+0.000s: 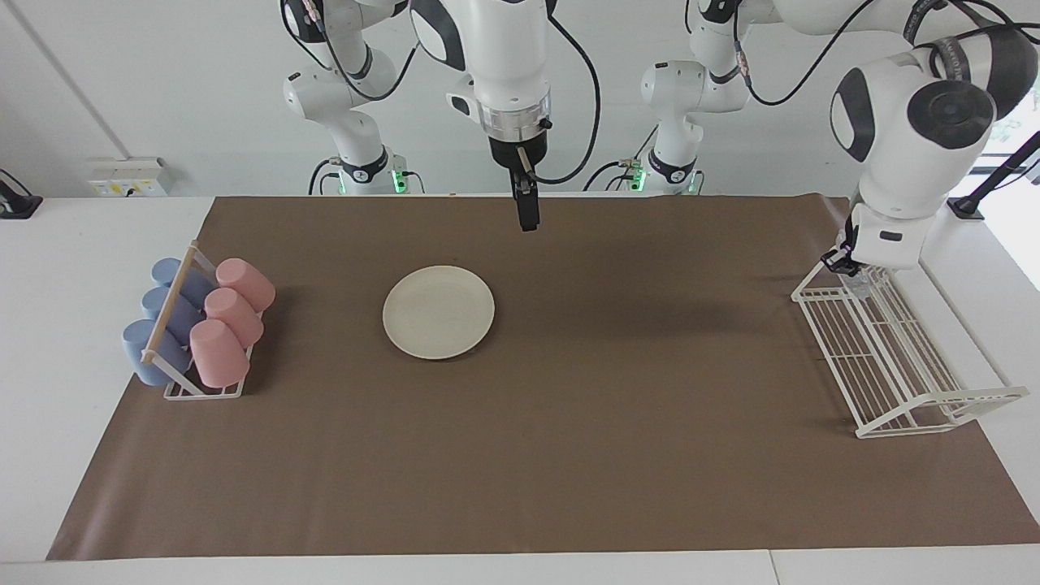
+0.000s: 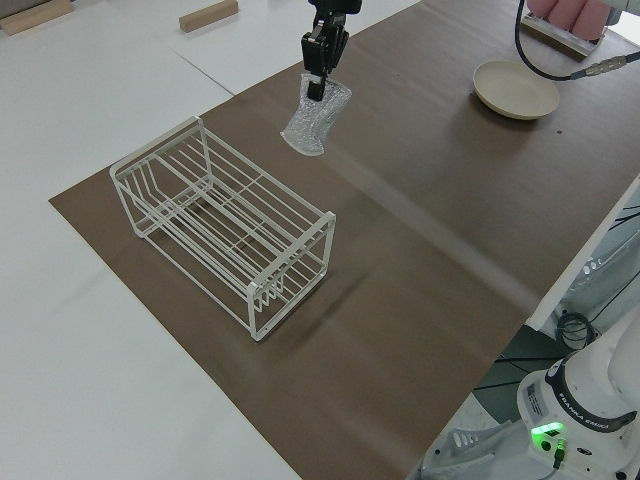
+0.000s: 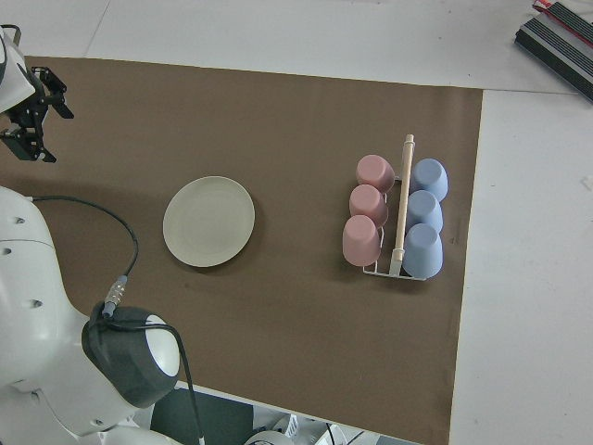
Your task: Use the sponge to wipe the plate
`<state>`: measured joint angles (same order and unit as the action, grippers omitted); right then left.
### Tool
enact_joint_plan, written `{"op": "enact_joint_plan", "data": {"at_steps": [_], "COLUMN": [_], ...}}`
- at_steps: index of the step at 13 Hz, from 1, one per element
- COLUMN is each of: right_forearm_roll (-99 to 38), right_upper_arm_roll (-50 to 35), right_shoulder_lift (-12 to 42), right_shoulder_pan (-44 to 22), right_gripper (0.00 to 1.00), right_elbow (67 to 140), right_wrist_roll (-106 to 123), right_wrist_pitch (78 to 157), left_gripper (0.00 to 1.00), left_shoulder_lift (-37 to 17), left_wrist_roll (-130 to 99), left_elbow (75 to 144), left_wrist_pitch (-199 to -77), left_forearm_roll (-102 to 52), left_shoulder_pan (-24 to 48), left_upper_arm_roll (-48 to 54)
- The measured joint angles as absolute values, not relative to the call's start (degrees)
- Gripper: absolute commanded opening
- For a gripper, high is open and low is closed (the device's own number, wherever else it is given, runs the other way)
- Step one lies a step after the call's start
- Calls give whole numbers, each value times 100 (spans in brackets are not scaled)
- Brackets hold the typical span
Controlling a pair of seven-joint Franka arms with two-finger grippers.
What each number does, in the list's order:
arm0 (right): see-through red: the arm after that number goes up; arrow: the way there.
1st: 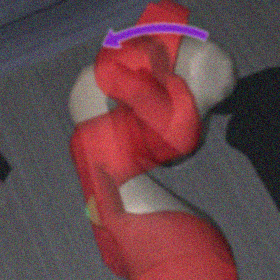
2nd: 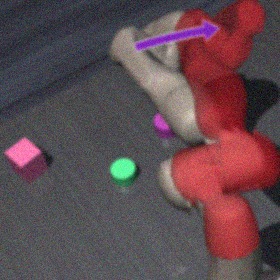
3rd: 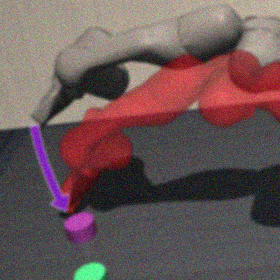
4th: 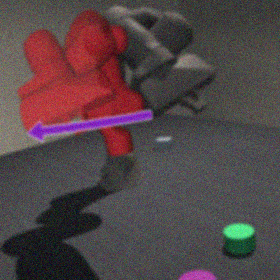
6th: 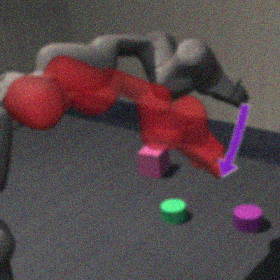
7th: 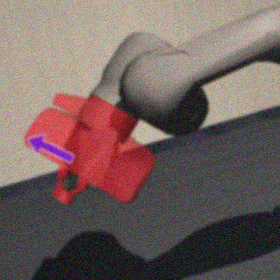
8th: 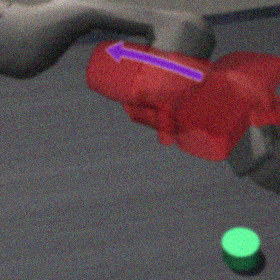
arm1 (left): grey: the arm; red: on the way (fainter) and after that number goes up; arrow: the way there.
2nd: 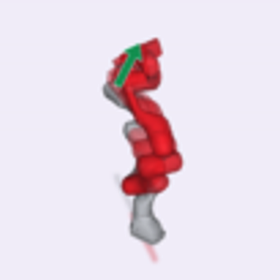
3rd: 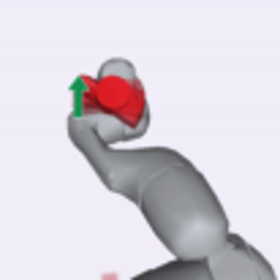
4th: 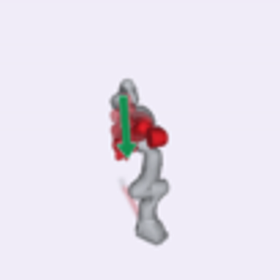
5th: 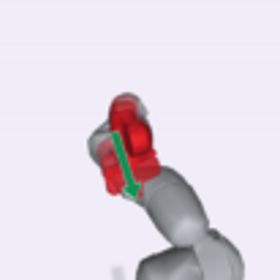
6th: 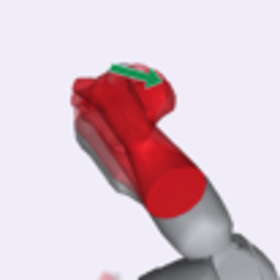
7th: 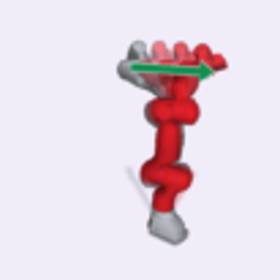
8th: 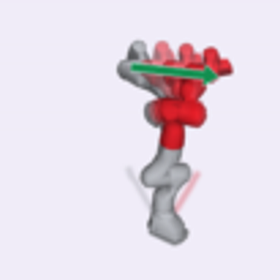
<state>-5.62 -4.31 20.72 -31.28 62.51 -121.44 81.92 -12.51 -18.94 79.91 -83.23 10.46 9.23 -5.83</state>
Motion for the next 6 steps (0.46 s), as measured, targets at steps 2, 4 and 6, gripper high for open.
{"op": "enact_joint_plan", "data": {"at_steps": [2,4,6], "right_forearm_roll": [-558,-564,-565], "right_upper_arm_roll": [-433,-434,-437], "right_shoulder_lift": [2060,2033,2015], "right_shoulder_pan": [-3140,-3139,-3139], "right_gripper": [100,100,100], "right_elbow": [6150,6124,6124], "right_wrist_roll": [-12144,-12144,-12144], "right_wrist_pitch": [8140,8123,8105], "left_gripper": [0,0,0], "left_shoulder_lift": [-1074,-901,-756], "left_wrist_roll": [-1894,-1894,-1888], "left_elbow": [7922,7915,7976], "left_wrist_pitch": [-8041,-7810,-7604], "left_forearm_roll": [-134,-1272,-2187], "left_shoulder_pan": [632,280,-35], "left_upper_arm_roll": [-600,-613,-621]}}
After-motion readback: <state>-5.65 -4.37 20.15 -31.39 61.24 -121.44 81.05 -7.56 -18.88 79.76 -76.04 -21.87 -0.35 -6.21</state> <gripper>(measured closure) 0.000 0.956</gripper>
